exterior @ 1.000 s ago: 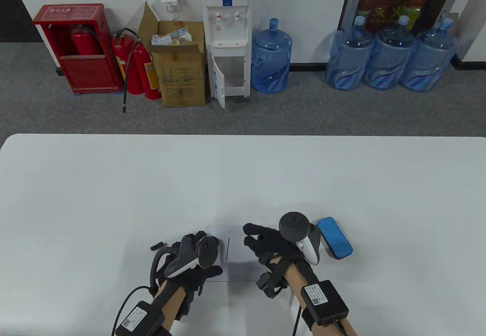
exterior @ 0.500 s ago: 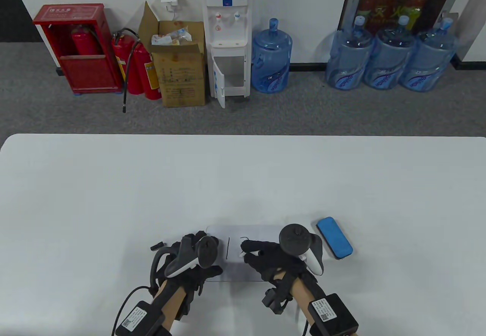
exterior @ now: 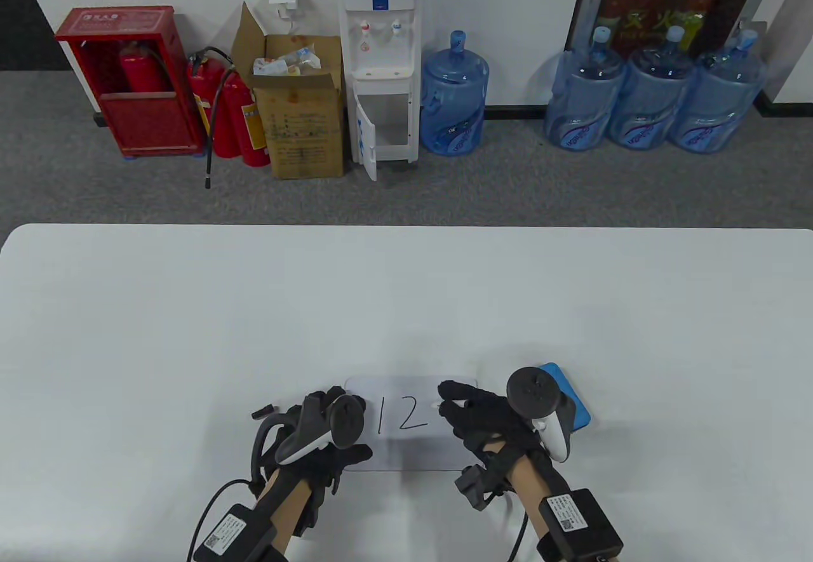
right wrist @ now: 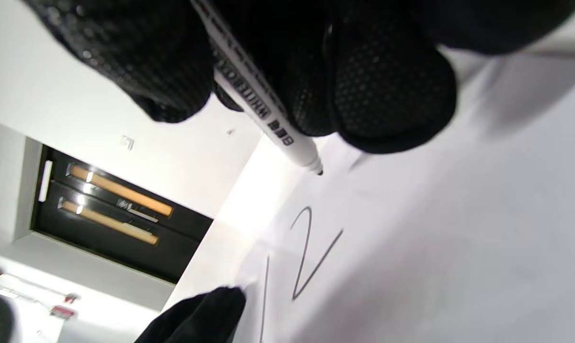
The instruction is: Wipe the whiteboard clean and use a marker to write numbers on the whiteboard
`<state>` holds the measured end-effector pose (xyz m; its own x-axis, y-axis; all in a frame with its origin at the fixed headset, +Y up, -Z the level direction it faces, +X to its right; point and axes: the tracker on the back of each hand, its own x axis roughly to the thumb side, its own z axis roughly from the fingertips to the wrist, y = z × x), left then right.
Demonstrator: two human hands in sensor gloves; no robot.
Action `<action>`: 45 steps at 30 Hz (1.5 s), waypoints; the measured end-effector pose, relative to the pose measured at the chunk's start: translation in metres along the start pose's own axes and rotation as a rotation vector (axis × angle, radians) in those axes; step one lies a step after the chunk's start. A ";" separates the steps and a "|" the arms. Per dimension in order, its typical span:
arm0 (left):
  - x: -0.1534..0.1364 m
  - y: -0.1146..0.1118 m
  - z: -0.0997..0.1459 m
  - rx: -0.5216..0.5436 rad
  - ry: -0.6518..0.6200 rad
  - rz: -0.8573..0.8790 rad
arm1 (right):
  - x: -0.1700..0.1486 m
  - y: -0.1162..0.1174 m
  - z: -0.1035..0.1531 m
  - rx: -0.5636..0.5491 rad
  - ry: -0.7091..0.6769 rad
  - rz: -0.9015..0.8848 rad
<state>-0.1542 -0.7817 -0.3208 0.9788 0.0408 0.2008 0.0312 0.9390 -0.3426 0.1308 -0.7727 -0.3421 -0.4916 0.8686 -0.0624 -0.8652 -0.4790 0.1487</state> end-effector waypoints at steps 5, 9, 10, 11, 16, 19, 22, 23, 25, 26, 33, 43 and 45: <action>0.000 0.000 0.000 0.000 0.000 0.000 | -0.002 0.000 -0.006 -0.007 0.019 0.003; 0.000 0.000 0.000 0.000 0.000 0.000 | -0.004 0.004 -0.009 -0.003 0.028 0.014; 0.000 0.000 0.000 0.000 0.000 0.000 | -0.004 0.004 -0.009 -0.001 0.032 0.024; 0.000 0.000 0.000 0.000 0.000 0.000 | -0.005 0.004 -0.009 -0.001 0.031 0.026; 0.000 0.000 0.000 -0.003 -0.001 0.004 | -0.006 -0.006 -0.005 -0.035 0.059 0.034; 0.000 0.000 0.000 -0.003 -0.001 0.003 | -0.006 -0.009 0.000 -0.031 0.036 0.057; 0.000 0.000 0.000 -0.004 -0.001 0.003 | -0.003 -0.002 0.005 0.019 -0.007 0.064; 0.000 0.000 0.000 -0.004 -0.001 0.003 | -0.002 0.002 0.006 0.024 -0.022 0.074; 0.000 0.000 0.000 -0.004 -0.001 0.003 | 0.000 0.005 0.008 0.014 -0.040 0.096; 0.000 0.000 0.000 -0.004 -0.001 0.003 | 0.000 0.005 0.008 0.010 -0.041 0.100; 0.000 0.000 0.000 -0.004 -0.001 0.003 | -0.009 -0.015 0.012 -0.040 0.021 0.070; 0.000 0.000 0.000 -0.004 -0.001 0.003 | -0.006 0.000 0.030 0.044 -0.063 0.087; 0.000 0.000 0.000 -0.004 -0.001 0.003 | -0.004 0.007 0.031 0.075 -0.076 0.080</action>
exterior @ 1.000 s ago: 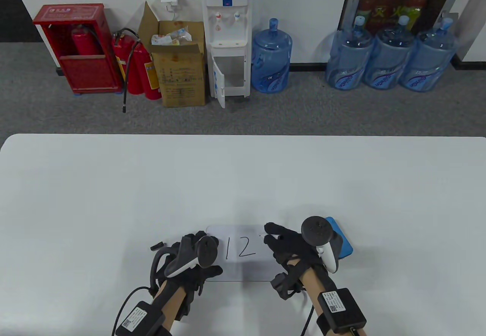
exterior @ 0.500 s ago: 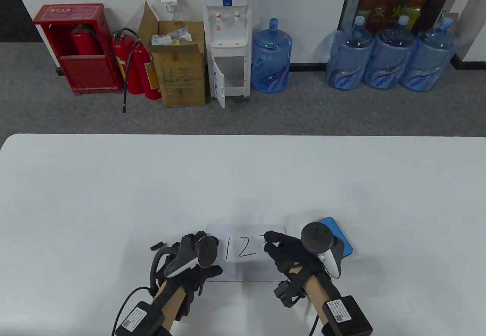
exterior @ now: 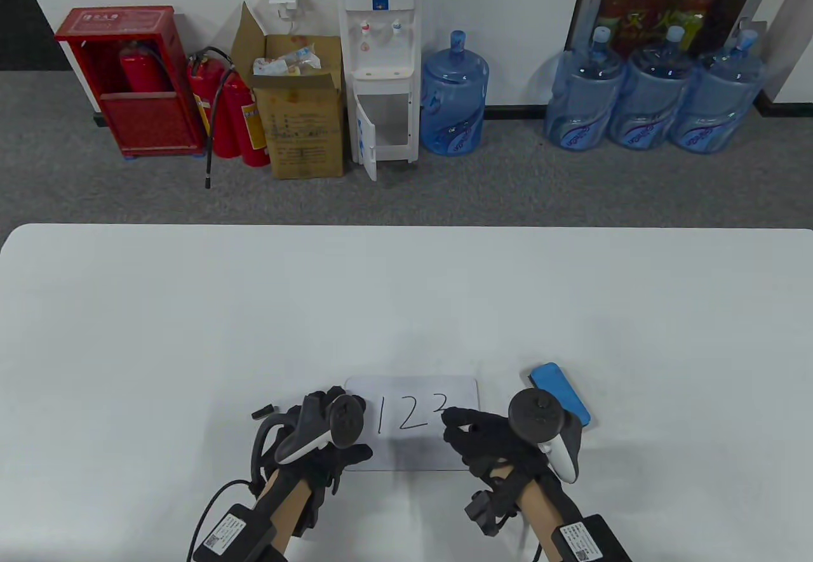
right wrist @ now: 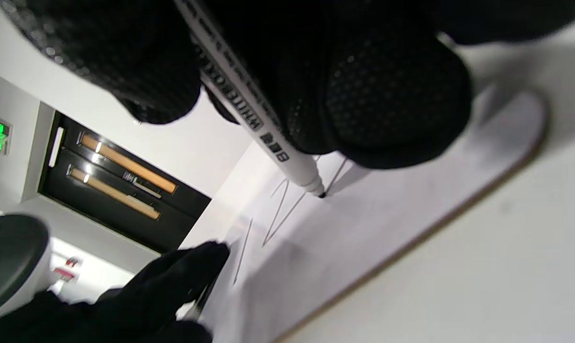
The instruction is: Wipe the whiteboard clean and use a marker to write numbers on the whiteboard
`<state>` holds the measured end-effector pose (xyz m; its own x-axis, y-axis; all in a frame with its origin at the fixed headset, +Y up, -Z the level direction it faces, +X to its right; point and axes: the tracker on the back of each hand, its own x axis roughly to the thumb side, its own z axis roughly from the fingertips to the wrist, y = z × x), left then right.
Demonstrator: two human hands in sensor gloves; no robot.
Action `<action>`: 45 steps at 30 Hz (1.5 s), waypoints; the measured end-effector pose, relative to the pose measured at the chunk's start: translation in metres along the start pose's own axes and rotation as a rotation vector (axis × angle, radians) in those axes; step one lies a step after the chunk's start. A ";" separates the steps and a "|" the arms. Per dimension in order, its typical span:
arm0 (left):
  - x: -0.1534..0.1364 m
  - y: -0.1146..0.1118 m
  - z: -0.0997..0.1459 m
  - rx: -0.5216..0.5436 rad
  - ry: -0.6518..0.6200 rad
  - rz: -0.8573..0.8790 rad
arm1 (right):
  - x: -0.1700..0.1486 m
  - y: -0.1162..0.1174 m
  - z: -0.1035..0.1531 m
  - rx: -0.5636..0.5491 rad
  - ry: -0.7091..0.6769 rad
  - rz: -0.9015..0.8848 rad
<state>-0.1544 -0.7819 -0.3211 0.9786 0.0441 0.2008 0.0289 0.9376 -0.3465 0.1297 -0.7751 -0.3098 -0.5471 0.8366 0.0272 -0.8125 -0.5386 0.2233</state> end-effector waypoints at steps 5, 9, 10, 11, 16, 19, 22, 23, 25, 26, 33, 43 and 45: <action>0.000 0.000 0.000 -0.007 0.001 0.004 | -0.009 -0.008 0.001 -0.037 0.007 -0.087; 0.000 0.000 0.000 -0.007 0.001 0.004 | -0.025 -0.025 0.004 -0.094 0.037 -0.181; 0.000 0.000 0.000 -0.007 0.001 0.004 | -0.027 -0.028 0.005 -0.100 0.038 -0.201; 0.000 -0.001 0.000 -0.007 0.001 0.004 | -0.029 -0.031 0.007 -0.105 0.035 -0.221; -0.001 0.001 0.000 0.003 0.000 0.013 | -0.030 -0.041 0.011 -0.113 0.017 -0.250; -0.007 0.007 -0.001 0.003 0.014 0.038 | -0.031 -0.045 0.012 -0.117 0.004 -0.280; -0.015 0.022 0.002 0.037 0.025 0.095 | -0.033 -0.048 0.013 -0.112 -0.009 -0.268; -0.019 0.029 0.004 0.043 0.036 0.098 | -0.034 -0.050 0.013 -0.117 -0.010 -0.272; -0.028 0.044 0.008 0.070 0.061 0.095 | -0.036 -0.052 0.013 -0.121 -0.005 -0.283; -0.036 0.055 0.012 0.090 0.091 0.077 | -0.038 -0.054 0.013 -0.122 -0.001 -0.294; -0.087 0.067 0.019 0.067 0.304 -0.079 | -0.039 -0.060 0.013 -0.134 -0.004 -0.313; -0.099 0.028 -0.003 -0.027 0.395 -0.147 | -0.037 -0.059 0.014 -0.127 -0.018 -0.292; -0.099 0.025 -0.006 -0.030 0.393 -0.147 | -0.037 -0.059 0.014 -0.128 -0.016 -0.296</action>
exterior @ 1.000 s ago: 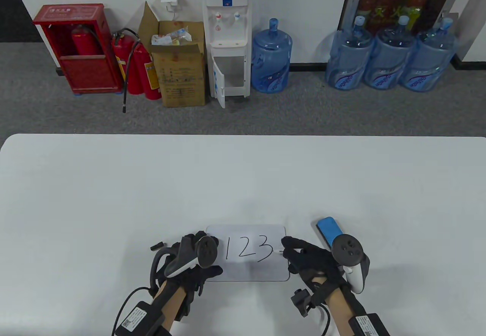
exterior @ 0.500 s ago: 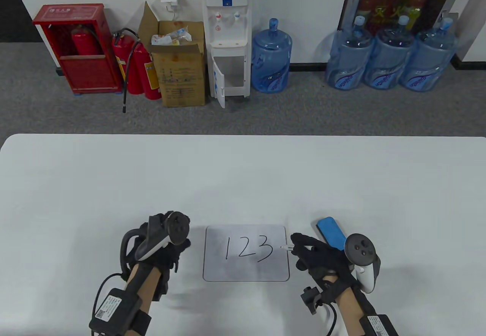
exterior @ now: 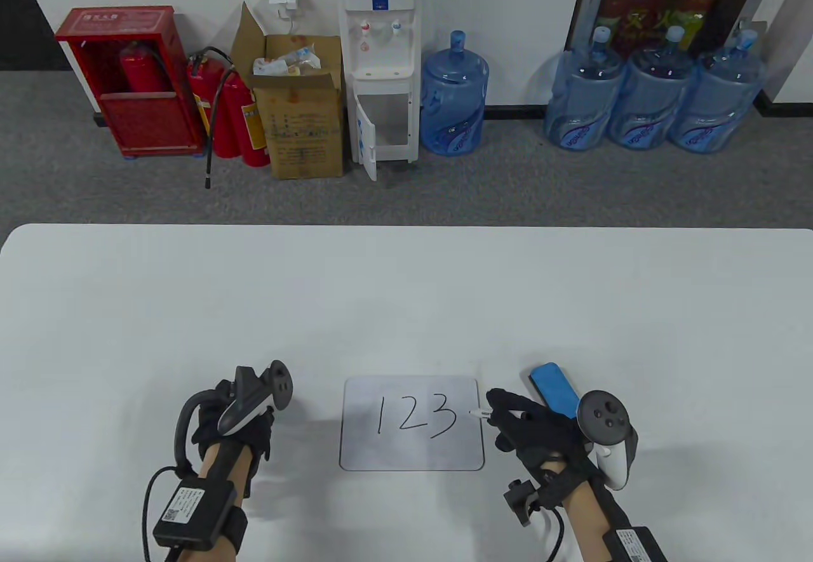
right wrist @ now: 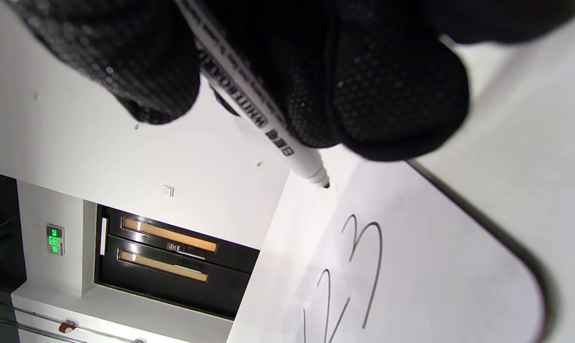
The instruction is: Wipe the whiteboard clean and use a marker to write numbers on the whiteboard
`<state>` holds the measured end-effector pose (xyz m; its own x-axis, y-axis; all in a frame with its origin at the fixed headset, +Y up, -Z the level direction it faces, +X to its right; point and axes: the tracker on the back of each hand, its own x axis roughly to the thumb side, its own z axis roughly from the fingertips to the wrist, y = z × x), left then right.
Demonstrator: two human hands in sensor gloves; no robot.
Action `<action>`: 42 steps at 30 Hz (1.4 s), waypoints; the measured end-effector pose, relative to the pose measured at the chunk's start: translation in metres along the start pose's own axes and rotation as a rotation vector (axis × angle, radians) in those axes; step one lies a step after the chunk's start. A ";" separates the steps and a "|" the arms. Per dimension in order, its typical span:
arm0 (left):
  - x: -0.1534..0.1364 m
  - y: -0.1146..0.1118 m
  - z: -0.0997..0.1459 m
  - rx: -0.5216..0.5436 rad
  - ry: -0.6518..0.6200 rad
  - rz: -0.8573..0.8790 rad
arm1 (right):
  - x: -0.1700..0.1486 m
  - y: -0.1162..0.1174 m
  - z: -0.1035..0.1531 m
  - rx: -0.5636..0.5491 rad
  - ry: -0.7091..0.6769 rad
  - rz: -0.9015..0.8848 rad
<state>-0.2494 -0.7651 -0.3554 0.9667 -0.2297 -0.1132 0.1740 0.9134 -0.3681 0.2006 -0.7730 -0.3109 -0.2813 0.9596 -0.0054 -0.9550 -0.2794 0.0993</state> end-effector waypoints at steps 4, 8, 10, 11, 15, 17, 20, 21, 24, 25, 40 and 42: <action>0.001 -0.001 -0.003 0.019 -0.001 0.027 | -0.001 -0.002 0.000 -0.004 0.012 -0.008; 0.003 -0.003 -0.001 0.024 -0.005 0.032 | -0.001 -0.002 0.000 -0.006 0.013 -0.014; 0.003 -0.003 -0.001 0.022 -0.006 0.012 | -0.001 -0.002 0.000 -0.003 0.008 -0.020; 0.003 -0.001 0.000 0.011 -0.012 0.013 | -0.001 -0.001 -0.001 0.001 0.003 -0.031; 0.005 0.015 0.012 0.046 -0.074 0.107 | -0.002 -0.001 -0.001 0.010 -0.007 -0.087; 0.012 0.031 0.025 0.098 -0.132 0.159 | -0.003 -0.001 -0.002 -0.003 -0.022 -0.116; 0.029 0.050 0.045 0.167 -0.250 0.255 | -0.004 0.000 -0.002 0.001 -0.031 -0.170; 0.038 0.055 0.052 0.185 -0.301 0.313 | -0.003 0.001 -0.002 0.005 -0.033 -0.194; 0.062 0.068 0.068 0.225 -0.381 0.433 | -0.003 0.005 -0.001 0.024 -0.030 -0.284; 0.070 0.072 0.074 0.253 -0.401 0.467 | -0.003 0.007 -0.001 0.032 -0.027 -0.314; 0.116 0.047 0.088 0.297 -0.605 0.883 | -0.004 0.030 0.002 0.107 0.012 -0.500; 0.117 0.046 0.087 0.289 -0.607 0.886 | -0.003 0.032 0.002 0.110 0.008 -0.507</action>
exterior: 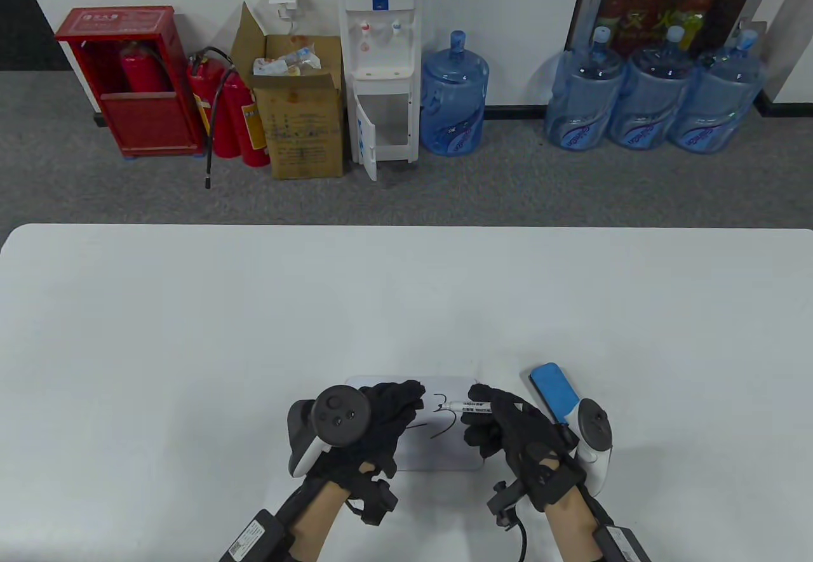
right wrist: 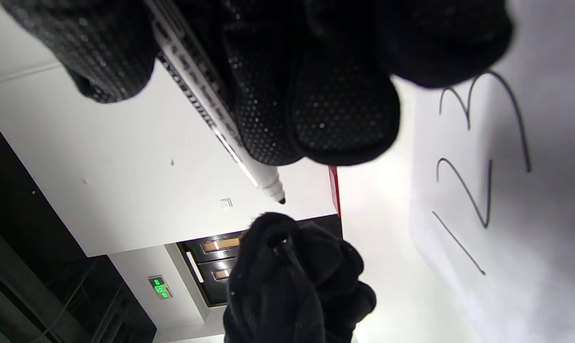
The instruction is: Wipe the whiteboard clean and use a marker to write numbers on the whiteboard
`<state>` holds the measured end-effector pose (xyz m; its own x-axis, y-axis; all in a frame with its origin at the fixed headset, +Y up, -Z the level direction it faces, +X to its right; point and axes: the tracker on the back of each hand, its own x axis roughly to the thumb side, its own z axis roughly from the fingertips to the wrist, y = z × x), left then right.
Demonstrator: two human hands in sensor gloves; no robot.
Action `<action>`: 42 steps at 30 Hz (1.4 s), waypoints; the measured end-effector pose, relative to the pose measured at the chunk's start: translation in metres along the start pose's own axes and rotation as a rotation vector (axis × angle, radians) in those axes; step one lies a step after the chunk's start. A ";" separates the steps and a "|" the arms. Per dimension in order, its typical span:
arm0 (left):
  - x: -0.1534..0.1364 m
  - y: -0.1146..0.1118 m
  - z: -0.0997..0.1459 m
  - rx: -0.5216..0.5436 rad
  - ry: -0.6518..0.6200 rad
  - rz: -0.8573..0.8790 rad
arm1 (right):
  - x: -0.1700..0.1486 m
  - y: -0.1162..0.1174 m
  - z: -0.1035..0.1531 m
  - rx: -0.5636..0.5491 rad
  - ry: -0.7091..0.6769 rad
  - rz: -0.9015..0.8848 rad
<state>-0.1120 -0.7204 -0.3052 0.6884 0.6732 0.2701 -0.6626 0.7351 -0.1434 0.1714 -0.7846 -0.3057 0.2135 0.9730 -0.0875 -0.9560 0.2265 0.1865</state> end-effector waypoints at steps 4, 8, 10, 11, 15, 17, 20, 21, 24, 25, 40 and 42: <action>0.000 -0.004 0.000 -0.016 -0.020 -0.014 | -0.001 0.000 0.000 0.007 -0.003 0.006; 0.001 -0.006 0.001 -0.024 -0.032 -0.006 | 0.000 0.001 0.000 0.013 0.002 0.005; 0.002 -0.008 0.001 -0.026 -0.039 -0.014 | 0.000 0.002 0.000 0.020 0.005 0.007; 0.002 -0.008 0.001 -0.029 -0.041 -0.016 | 0.000 0.002 0.000 0.022 0.007 0.011; 0.006 -0.011 0.002 -0.031 -0.052 -0.028 | 0.000 0.004 0.000 0.036 0.008 0.027; 0.007 -0.012 0.002 -0.030 -0.053 -0.039 | 0.000 0.005 0.000 0.040 0.009 0.022; 0.007 -0.013 0.002 -0.030 -0.050 -0.048 | -0.001 0.005 0.000 0.042 0.008 0.031; 0.007 -0.013 0.002 -0.034 -0.052 -0.046 | -0.001 0.006 0.000 0.044 0.009 0.032; 0.008 -0.014 0.002 -0.042 -0.065 -0.020 | -0.002 0.008 -0.001 0.058 0.015 0.029; 0.008 -0.015 0.002 -0.049 -0.067 -0.008 | -0.002 0.009 -0.001 0.065 0.018 0.031; 0.013 -0.009 0.004 -0.032 -0.115 0.138 | 0.006 0.026 -0.001 0.119 0.003 -0.010; 0.015 -0.007 0.004 -0.053 -0.109 0.194 | 0.009 0.027 -0.001 0.128 -0.006 -0.008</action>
<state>-0.0980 -0.7155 -0.2958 0.5115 0.7920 0.3334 -0.7610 0.5977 -0.2522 0.1472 -0.7694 -0.3023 0.2228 0.9712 -0.0840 -0.9207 0.2380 0.3094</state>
